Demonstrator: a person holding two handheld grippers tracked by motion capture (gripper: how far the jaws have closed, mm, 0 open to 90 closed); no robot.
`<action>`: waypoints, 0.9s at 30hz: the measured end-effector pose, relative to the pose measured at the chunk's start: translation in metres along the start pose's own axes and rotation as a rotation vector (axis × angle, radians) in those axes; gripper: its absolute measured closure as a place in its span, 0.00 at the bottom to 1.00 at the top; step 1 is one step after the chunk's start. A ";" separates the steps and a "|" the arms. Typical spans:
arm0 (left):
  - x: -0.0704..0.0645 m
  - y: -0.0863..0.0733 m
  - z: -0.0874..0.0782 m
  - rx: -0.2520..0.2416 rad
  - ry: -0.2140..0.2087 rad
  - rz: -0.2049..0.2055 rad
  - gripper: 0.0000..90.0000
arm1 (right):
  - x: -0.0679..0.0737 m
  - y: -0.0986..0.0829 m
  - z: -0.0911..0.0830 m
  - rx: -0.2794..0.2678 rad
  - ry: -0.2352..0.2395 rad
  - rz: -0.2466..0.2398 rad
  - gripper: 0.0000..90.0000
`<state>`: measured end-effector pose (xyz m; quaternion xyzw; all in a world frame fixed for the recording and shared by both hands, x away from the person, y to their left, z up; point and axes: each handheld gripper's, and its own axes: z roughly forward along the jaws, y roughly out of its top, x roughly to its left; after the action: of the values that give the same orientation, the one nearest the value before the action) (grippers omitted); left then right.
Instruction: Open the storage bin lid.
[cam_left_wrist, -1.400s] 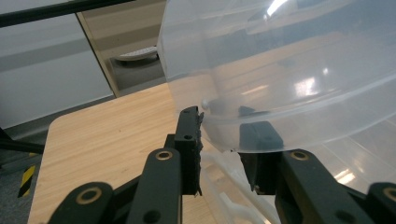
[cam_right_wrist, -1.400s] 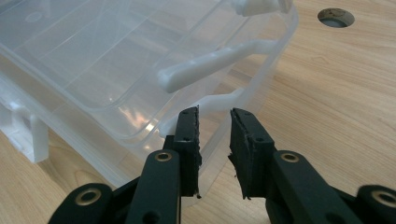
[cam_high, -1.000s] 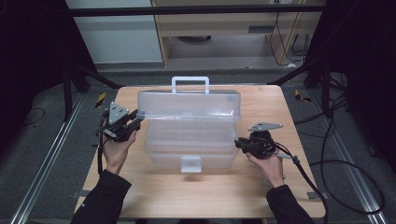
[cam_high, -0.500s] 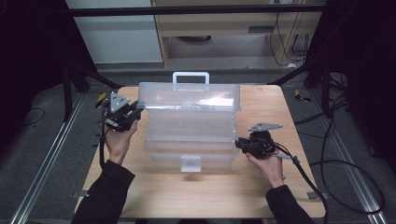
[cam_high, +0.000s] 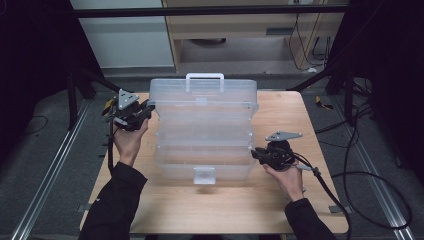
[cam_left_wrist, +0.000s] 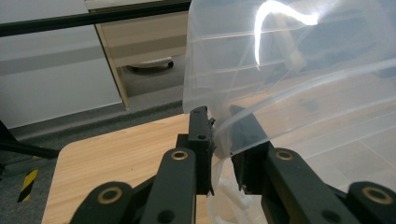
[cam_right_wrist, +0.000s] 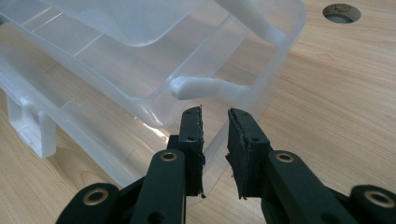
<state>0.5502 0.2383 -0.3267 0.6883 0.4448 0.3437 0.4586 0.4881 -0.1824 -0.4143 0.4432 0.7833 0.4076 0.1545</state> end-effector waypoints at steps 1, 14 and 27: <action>0.000 0.000 0.001 -0.002 0.002 0.001 0.87 | 0.000 0.000 0.000 0.000 0.000 0.000 0.84; 0.002 0.009 0.011 -0.006 0.021 -0.001 0.88 | 0.000 0.000 0.000 0.000 0.000 -0.002 0.84; 0.005 0.020 0.025 0.004 0.037 0.005 0.87 | 0.001 0.001 0.000 0.002 -0.017 -0.020 0.85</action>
<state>0.5797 0.2313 -0.3158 0.6838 0.4522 0.3565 0.4482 0.4883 -0.1807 -0.4135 0.4389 0.7868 0.4013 0.1649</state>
